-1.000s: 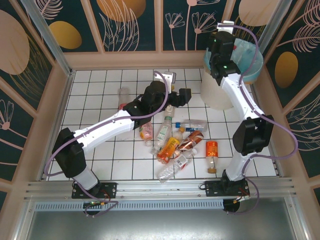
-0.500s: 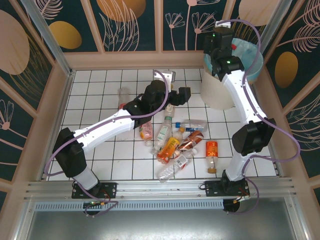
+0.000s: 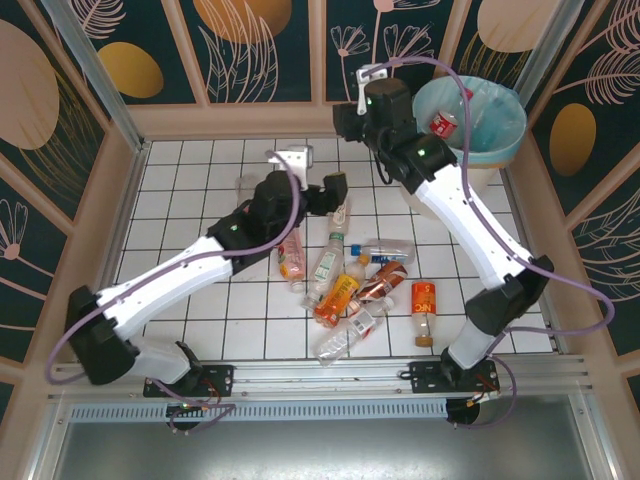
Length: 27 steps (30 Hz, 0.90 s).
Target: Put the plastic bottles in the bin
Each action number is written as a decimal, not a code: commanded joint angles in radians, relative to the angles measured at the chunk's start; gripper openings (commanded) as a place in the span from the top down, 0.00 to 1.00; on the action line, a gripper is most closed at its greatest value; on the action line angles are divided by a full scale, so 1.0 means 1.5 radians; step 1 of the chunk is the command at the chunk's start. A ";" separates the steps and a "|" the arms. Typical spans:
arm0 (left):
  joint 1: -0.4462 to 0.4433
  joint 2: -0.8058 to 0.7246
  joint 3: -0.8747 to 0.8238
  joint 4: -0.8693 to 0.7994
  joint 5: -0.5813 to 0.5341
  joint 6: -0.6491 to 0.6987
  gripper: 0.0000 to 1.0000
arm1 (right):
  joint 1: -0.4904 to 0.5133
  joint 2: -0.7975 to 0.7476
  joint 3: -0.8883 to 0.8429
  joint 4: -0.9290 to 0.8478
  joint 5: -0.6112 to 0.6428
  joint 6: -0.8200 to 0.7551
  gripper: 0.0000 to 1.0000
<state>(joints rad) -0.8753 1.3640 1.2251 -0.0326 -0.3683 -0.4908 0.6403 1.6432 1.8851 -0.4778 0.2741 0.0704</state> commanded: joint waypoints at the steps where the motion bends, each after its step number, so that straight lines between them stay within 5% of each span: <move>1: 0.004 -0.075 -0.072 -0.028 -0.078 -0.018 0.13 | 0.045 -0.037 -0.072 0.052 -0.021 0.034 0.46; 8: 0.004 -0.275 -0.277 -0.061 -0.202 -0.092 0.13 | 0.161 -0.039 -0.249 0.228 -0.065 0.140 0.49; 15: 0.004 -0.390 -0.353 -0.185 -0.224 -0.149 0.12 | 0.196 -0.009 -0.301 0.192 -0.113 0.235 0.49; 21: 0.004 -0.406 -0.359 -0.201 -0.073 -0.093 0.16 | 0.179 -0.076 -0.406 0.076 -0.119 0.347 0.51; 27: -0.005 -0.309 -0.321 -0.214 0.097 -0.036 0.23 | 0.149 -0.224 -0.573 -0.001 -0.158 0.467 0.54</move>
<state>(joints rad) -0.8761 0.8528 0.7067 -0.3229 -0.3847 -0.6098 0.8745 1.4120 1.0969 -0.3958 0.0685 0.6399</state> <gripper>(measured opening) 0.779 0.466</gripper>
